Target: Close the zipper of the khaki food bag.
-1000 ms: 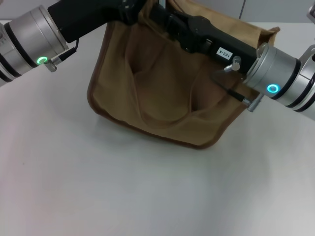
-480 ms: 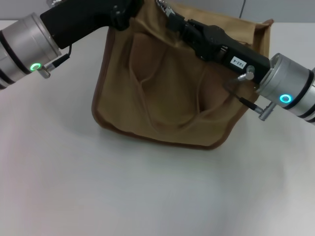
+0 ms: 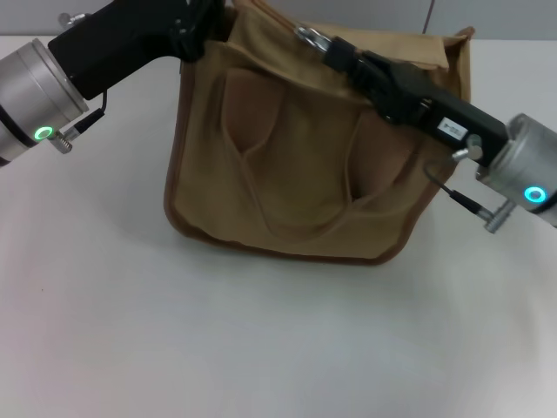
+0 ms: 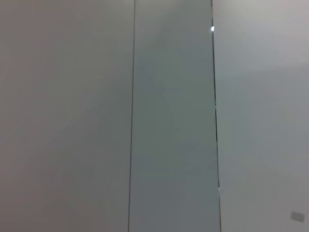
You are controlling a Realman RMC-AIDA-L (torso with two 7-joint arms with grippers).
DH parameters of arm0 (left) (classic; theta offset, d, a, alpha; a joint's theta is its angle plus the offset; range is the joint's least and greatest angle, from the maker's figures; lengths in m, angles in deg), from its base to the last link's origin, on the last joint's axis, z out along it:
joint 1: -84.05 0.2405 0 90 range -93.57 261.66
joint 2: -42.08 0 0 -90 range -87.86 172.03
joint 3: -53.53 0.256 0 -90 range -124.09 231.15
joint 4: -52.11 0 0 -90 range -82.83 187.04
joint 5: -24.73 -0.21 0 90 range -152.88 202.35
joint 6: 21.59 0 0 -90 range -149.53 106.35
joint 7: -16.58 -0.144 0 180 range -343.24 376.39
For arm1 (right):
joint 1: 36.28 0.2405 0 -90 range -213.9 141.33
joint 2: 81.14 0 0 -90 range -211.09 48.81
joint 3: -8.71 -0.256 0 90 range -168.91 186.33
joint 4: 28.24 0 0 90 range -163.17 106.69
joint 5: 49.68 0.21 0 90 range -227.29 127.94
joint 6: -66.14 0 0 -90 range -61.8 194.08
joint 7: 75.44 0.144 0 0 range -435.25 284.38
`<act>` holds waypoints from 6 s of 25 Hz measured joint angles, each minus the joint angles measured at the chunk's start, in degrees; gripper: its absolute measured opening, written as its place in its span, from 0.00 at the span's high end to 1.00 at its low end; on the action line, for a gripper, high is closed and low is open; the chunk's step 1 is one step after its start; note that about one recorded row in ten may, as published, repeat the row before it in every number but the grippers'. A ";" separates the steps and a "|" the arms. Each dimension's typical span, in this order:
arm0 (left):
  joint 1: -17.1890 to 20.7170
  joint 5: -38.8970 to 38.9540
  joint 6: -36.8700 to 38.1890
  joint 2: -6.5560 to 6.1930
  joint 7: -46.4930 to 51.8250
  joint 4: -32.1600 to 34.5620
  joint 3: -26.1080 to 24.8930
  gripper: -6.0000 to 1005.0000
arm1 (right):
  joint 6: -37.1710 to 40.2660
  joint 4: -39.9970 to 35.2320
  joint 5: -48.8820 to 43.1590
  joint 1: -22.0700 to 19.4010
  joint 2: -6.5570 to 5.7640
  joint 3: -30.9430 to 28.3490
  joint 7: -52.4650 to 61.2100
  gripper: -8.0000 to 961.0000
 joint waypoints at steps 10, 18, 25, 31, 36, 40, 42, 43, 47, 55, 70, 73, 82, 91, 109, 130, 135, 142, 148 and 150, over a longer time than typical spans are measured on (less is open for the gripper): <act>0.86 0.14 0.27 -0.02 -0.05 -0.18 0.12 0.97 | 0.63 -1.09 0.27 -4.35 0.01 -0.19 0.56 0.89; 1.83 0.15 -0.22 -0.19 -0.07 -0.81 -0.96 0.97 | 3.13 -5.51 0.50 -9.41 -0.04 -0.92 2.61 0.87; 3.13 0.13 -0.09 -0.24 -0.07 -0.83 -2.18 0.97 | 4.32 -7.06 1.02 -11.34 -0.07 -0.95 3.29 0.85; 3.44 0.13 1.06 -0.09 -1.92 -1.42 -1.87 0.96 | 9.83 -7.06 1.23 -11.68 -0.05 -1.05 0.76 0.83; 4.99 0.17 4.15 -0.16 -5.58 -1.59 -1.97 0.92 | 13.91 -4.93 3.20 -13.86 0.20 -1.76 -6.74 0.82; 6.43 4.80 7.37 -0.14 -4.97 -2.00 -3.05 0.88 | 14.24 -3.31 3.82 -14.79 0.23 -1.68 -9.74 0.81; 6.89 8.03 8.51 -0.14 -4.89 -2.55 -3.08 0.86 | 14.12 -3.09 3.82 -14.76 0.27 -1.54 -9.88 0.75; 7.08 11.20 9.94 -0.17 -4.75 -3.37 -3.08 0.85 | 13.99 -2.96 3.82 -14.67 0.30 -1.44 -9.97 0.70; 7.22 13.64 14.67 -0.30 -4.09 -4.53 -3.08 0.73 | 13.78 -1.69 3.56 -14.37 0.33 -1.16 -11.98 0.54; 9.23 2.71 29.38 -0.85 -4.50 -5.82 -2.81 0.43 | 14.70 1.10 2.96 -16.19 0.43 -0.15 -23.98 0.43; 15.03 -15.86 28.42 -1.10 -12.04 -12.34 -2.97 0.27 | 14.19 4.77 2.96 -19.28 0.47 1.10 -36.59 0.43; 14.86 -17.14 27.51 -1.16 -12.77 -13.42 -2.97 0.27 | 14.19 3.85 2.91 -19.78 0.35 3.47 -36.84 0.43; 12.58 -29.71 22.35 -0.73 -15.37 -15.92 -2.97 0.27 | 13.82 -2.10 2.85 -19.50 0.14 20.40 -33.10 0.43; 12.77 -32.50 22.11 -0.68 -15.53 -16.38 -2.98 0.27 | 12.59 -5.64 3.30 -21.77 0.24 25.07 -31.19 0.42; 10.32 -32.62 30.26 -1.37 -15.10 -15.76 -8.98 0.27 | 6.64 -4.58 2.85 -20.69 0.53 28.31 -31.47 0.16; 8.67 -34.85 27.94 -0.91 -14.92 -15.76 -9.04 0.27 | 3.87 -2.73 2.93 -18.32 0.53 28.31 -33.22 0.16; 8.67 -34.91 28.35 -0.91 -14.91 -15.76 -8.87 0.27 | 3.72 -1.65 3.15 -18.24 0.53 27.95 -35.81 0.16; 8.59 -35.14 29.65 -1.21 -8.72 -13.88 -7.66 0.27 | 3.92 -2.10 2.64 -16.69 0.24 28.49 -32.48 0.16; 8.87 -35.36 32.66 -1.19 -6.67 -9.61 -7.63 0.27 | 9.95 -8.92 0.15 -15.18 0.11 28.61 -25.49 0.16; 8.91 -36.42 32.63 -1.08 -6.60 -8.23 -7.63 0.27 | 11.55 -10.99 -0.17 -14.51 0.10 28.63 -23.61 0.16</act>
